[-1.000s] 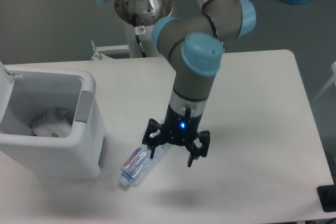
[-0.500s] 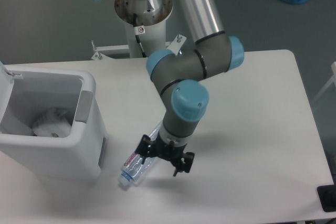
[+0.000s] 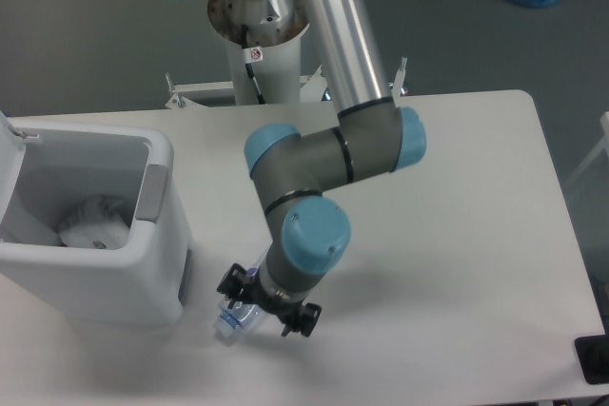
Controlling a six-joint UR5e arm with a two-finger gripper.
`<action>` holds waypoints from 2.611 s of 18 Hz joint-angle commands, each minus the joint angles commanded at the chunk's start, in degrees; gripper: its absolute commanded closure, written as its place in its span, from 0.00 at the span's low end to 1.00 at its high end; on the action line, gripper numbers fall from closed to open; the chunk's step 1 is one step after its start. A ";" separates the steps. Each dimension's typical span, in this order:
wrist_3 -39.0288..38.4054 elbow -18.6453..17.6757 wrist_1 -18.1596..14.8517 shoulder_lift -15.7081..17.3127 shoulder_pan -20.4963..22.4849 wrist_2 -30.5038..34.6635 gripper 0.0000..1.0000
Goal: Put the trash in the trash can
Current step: 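Move the open gripper over the clear plastic water bottle and lower it, then close the gripper around the bottle's capped end, then lift the bottle upright off the table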
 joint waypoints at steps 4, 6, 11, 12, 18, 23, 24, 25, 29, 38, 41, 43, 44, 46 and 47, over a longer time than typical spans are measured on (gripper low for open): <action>0.26 0.00 0.70 -1.59 -2.99 4.40 0.00; 0.26 0.00 0.97 -2.02 -3.52 4.76 0.00; 0.26 0.09 1.06 -3.17 -4.31 4.76 0.11; 0.26 0.09 0.79 -3.17 -4.40 4.76 0.20; 0.09 0.18 0.70 -3.26 -4.32 4.85 0.61; 0.18 0.09 0.53 -2.12 -4.23 4.85 0.83; 0.18 0.09 0.35 -1.77 -4.14 4.76 0.85; 0.26 0.00 0.35 -1.33 -3.97 4.76 0.87; 0.52 -0.09 0.26 1.21 -0.99 4.67 0.91; 1.67 2.90 0.79 8.95 7.01 -5.33 0.91; 0.97 3.43 0.79 12.37 9.12 -11.22 0.91; 0.70 3.52 0.70 14.92 10.70 -16.74 0.92; 0.44 3.43 0.70 15.89 11.58 -19.82 0.92; -2.27 3.51 0.79 16.95 12.64 -25.45 0.91; -4.20 3.78 1.40 17.39 13.08 -27.91 0.92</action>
